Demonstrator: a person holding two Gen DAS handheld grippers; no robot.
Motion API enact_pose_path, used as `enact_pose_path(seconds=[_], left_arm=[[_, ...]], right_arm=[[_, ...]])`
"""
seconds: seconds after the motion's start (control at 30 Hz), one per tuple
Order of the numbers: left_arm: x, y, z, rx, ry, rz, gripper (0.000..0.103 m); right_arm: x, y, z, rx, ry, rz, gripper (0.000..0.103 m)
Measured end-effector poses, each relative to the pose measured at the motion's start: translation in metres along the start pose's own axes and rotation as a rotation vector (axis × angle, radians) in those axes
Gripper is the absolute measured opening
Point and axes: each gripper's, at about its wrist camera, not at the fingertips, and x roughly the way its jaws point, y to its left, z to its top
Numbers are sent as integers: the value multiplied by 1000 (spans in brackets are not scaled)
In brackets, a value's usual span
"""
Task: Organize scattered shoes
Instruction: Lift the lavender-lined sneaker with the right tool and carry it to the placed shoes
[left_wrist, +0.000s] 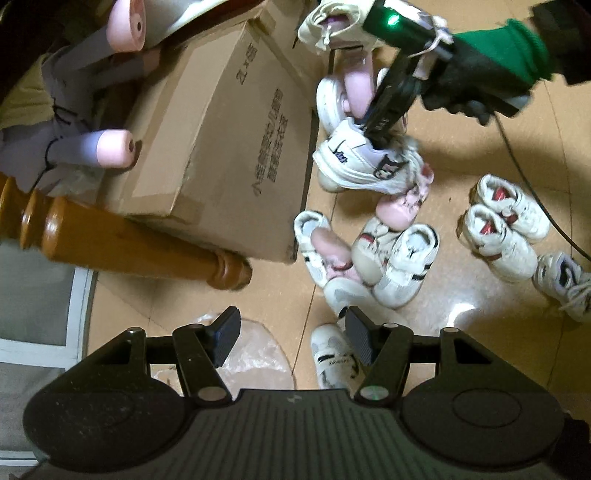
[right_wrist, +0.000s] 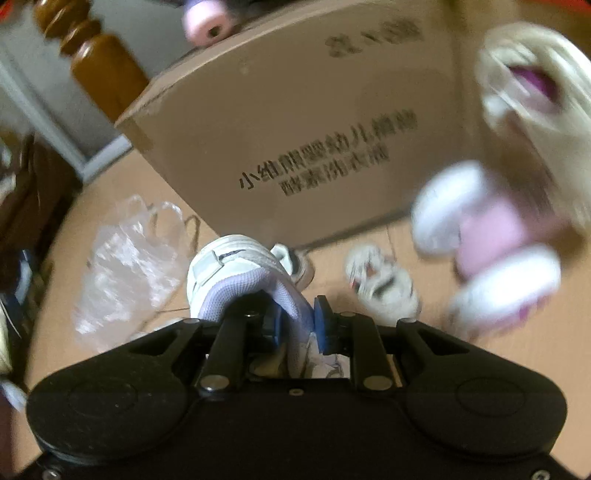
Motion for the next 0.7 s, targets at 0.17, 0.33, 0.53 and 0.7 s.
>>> enact_pose_path(seconds=[0.17, 0.33, 0.53, 0.7], left_arm=[[-2, -8, 5, 16, -3, -11, 62], [-12, -10, -1, 6, -12, 4, 62], [-20, -10, -14, -7, -22, 18, 62], [-27, -13, -23, -4, -29, 20, 62]], right_arm=[[-26, -3, -43, 174, 35, 36, 19], [-43, 11, -92, 277, 63, 60, 19], [-35, 29, -170, 347, 182, 39, 19], [-14, 36, -228, 393, 298, -5, 19]])
